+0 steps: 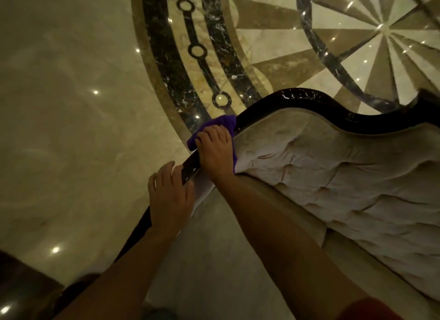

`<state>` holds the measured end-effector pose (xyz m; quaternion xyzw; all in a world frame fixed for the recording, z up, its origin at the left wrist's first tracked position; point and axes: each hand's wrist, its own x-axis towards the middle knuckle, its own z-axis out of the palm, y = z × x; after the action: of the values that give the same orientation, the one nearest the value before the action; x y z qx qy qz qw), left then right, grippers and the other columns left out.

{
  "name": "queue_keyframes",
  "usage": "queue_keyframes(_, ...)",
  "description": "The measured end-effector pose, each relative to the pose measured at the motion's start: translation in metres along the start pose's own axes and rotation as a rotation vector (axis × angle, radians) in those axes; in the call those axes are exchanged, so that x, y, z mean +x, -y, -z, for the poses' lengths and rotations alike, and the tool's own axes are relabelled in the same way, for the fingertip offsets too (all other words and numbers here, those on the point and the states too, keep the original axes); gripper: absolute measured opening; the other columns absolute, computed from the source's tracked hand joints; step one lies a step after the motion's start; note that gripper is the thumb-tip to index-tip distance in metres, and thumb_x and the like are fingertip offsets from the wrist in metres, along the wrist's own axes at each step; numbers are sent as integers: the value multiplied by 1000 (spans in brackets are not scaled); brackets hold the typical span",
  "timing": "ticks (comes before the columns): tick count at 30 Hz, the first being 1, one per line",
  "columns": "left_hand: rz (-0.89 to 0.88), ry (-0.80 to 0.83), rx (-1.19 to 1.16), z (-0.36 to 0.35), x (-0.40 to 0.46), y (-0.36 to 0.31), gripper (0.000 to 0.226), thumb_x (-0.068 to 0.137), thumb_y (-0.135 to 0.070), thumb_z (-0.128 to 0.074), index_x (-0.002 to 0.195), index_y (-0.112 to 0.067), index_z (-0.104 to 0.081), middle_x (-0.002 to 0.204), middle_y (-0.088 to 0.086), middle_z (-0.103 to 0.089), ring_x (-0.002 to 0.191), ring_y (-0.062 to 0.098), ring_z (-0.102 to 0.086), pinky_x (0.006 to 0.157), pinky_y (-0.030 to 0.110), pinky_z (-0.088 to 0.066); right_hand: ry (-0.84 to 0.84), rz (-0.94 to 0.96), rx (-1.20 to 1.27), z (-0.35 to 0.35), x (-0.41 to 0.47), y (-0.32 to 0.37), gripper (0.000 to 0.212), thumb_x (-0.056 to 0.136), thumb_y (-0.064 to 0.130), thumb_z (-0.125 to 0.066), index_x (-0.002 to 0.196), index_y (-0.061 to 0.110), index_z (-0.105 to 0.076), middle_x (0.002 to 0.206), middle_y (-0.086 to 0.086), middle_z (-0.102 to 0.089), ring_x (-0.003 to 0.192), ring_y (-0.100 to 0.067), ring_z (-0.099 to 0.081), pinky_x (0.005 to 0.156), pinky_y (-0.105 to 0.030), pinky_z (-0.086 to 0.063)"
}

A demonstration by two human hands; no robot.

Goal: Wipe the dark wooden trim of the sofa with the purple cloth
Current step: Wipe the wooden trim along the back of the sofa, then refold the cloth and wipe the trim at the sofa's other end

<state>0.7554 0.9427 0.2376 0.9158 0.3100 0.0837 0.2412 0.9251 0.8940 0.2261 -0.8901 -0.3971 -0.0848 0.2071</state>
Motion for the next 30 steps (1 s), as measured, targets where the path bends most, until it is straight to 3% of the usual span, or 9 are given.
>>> queue_keyframes(7,116,-3,-244,21,-3,-7,60,97,-39,-38,143,-2,-50,153,19,-48,139,36,-47,114,52,-37,201,-67,42,11,-8,36,18,103,21,-58,102,12,-73,110,-6,-72,112,-26,-61,112,-41,-37)
queue_keyframes(11,165,-89,-352,55,-1,-25,52,98,-26,-49,143,0,-51,154,21,-45,141,37,-45,114,50,-37,223,-335,339,41,-1,70,27,109,24,-50,98,10,-71,90,-8,-71,84,-24,-64,86,-40,-49)
queue_keyframes(13,190,-112,-359,71,-4,-36,47,97,-18,-57,141,-3,-53,156,18,-43,141,36,-44,114,51,-38,388,-496,452,56,-24,74,35,111,32,-44,103,7,-67,95,-12,-71,85,-26,-66,82,-40,-52)
queue_keyframes(15,151,-113,-411,87,-11,-56,46,96,-22,-55,139,-7,-55,155,14,-43,141,32,-43,114,50,-39,658,-597,355,75,-68,59,41,111,37,-44,105,5,-68,102,-17,-72,92,-31,-68,83,-42,-54)
queue_keyframes(17,102,-62,-490,98,-25,-83,50,93,-29,-50,139,-11,-55,153,12,-44,138,28,-44,112,47,-41,757,-708,228,107,-121,28,41,110,40,-45,105,6,-68,104,-16,-71,97,-31,-67,77,-34,-47)
queue_keyframes(20,69,122,-546,96,-59,-130,45,94,-29,-52,135,-12,-57,143,11,-52,130,26,-49,108,47,-44,680,-871,193,178,-187,-13,36,108,41,-49,95,11,-63,83,-5,-61,83,-27,-63,71,-32,-41)
queue_keyframes(23,102,536,-575,78,-107,-192,43,98,-29,-58,138,-14,-51,138,9,-57,118,24,-56,99,42,-48,405,-1041,228,268,-243,-37,40,104,42,-59,75,16,-55,64,1,-50,61,-16,-50,66,-33,-41)
queue_keyframes(27,-86,948,-497,68,-181,-286,40,99,-58,-49,116,-25,-64,119,4,-72,93,17,-67,87,39,-56,-10,-1181,231,378,-308,-44,37,100,49,-64,97,13,-68,84,-4,-68,72,-16,-61,66,-32,-45)
queue_keyframes(30,-106,1172,-593,72,-241,-355,48,92,-75,-45,95,-32,-67,109,6,-75,92,23,-74,87,47,-63,-237,-1200,179,438,-360,-35,36,98,50,-65,103,14,-71,92,-5,-73,81,-21,-68,72,-35,-53)
